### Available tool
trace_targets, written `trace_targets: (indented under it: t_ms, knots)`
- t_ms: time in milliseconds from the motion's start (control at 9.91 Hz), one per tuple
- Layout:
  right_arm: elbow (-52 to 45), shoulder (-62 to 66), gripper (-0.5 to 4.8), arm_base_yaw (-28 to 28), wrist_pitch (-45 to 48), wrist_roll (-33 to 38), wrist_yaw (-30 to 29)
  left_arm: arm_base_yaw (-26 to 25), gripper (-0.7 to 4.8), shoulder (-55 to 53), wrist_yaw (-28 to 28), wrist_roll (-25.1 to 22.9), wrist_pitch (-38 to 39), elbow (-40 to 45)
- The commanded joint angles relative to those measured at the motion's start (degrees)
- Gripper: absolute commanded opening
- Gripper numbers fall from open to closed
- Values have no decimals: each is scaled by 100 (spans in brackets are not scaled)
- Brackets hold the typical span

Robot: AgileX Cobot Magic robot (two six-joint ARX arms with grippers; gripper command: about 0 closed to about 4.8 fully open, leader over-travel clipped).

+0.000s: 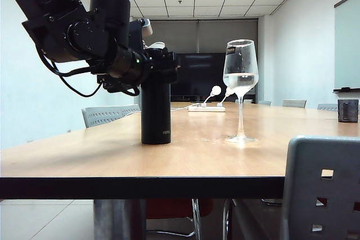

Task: Pick up the black thermos cup, pour some water from it into the stemmed glass, and then put the thermos cup back on the table.

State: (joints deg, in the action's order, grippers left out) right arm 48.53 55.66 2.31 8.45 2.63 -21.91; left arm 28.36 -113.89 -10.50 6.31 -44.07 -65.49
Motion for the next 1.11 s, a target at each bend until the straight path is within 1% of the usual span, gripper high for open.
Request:
trace_targets:
  t_ms: [101, 505, 808, 1110]
  knots:
    - [15, -31, 413, 2, 398, 208, -90, 7, 479, 24, 22, 13, 20, -2]
    - [20, -339, 413, -2, 420, 186, -109, 7, 479, 24, 22, 13, 31, -2]
    - [24, -997, 413, -2, 400, 188, -17, 24, 479, 59, 26, 13, 72, 0]
    - [26, -1185, 413, -2, 162, 188, -9, 50, 479, 525, 22, 13, 787, 4]
